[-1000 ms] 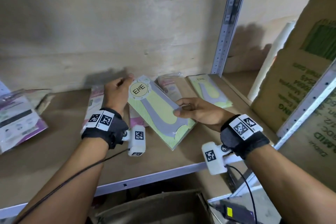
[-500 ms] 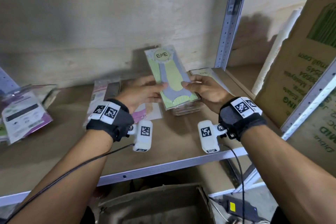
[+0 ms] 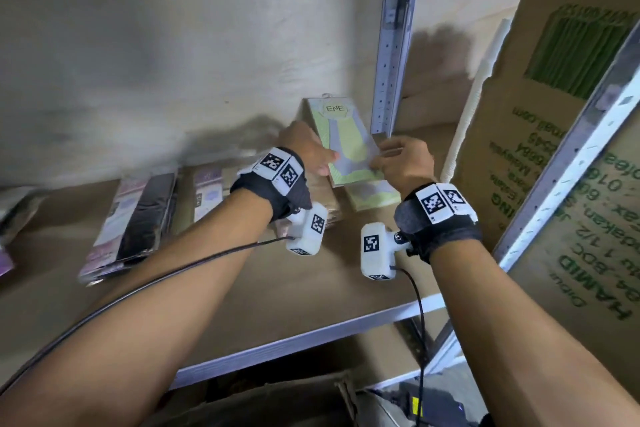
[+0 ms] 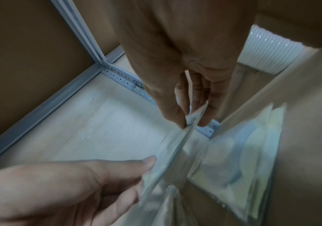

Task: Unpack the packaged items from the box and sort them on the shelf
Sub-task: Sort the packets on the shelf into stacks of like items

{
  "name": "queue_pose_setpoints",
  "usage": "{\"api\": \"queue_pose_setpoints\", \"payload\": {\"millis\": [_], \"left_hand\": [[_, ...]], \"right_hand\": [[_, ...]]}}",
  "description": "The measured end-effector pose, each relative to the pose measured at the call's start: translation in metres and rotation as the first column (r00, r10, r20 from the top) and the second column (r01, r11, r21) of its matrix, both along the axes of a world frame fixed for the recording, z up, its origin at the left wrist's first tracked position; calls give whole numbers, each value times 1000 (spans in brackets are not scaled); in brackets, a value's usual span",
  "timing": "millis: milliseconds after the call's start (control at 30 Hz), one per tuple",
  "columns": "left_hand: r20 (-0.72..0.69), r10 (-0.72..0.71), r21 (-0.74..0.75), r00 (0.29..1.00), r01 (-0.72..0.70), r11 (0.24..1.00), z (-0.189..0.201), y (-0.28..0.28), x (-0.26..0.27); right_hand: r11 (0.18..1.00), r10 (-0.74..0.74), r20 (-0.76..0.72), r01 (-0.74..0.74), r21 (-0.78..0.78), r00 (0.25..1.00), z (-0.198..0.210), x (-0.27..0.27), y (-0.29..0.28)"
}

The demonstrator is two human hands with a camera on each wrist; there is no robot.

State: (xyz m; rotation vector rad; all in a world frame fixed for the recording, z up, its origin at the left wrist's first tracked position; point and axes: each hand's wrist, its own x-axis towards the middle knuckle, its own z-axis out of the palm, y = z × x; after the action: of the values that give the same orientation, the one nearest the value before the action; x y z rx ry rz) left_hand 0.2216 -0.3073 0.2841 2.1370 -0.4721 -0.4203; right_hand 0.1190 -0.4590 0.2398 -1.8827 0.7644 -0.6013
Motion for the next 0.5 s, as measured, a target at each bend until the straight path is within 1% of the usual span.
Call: {"api": "queue_pose_setpoints", "payload": {"millis": [67,133,200,233,333,400,500], "left_hand": [[-13,-1,50,1000,1,999,-1,-16,-5],[21,-2,140,1000,-1,990,-6,-30,-9],[161,-13,301,987,-37,953,-10,-41,-15],[236,-15,357,972,-73,931,-12,-45,-18],[332,4,434,943,-157,887,-22,-58,-25],[360,3,475,933,-186,860,-26,-63,-27],[345,-27,537,938,-174,825,-24,-67,-27]], "right_hand": [[1000,-15,-18,15,-17,1000,-5,-2,-9],[1000,-14,-58,13,-22,998,-7,-5,-14],[999,-18,-111,15,-30,994,-9,-7,-16],[999,-24,-130,20,-36,991,-10,-8,-17],[996,-62,-141,52,-76,988,-15,-12,-19],[994,-67,-168,51,-97,983,-18,-16,-21],[996,-30,-236,10,-85,971,-23,-19,-23]]}}
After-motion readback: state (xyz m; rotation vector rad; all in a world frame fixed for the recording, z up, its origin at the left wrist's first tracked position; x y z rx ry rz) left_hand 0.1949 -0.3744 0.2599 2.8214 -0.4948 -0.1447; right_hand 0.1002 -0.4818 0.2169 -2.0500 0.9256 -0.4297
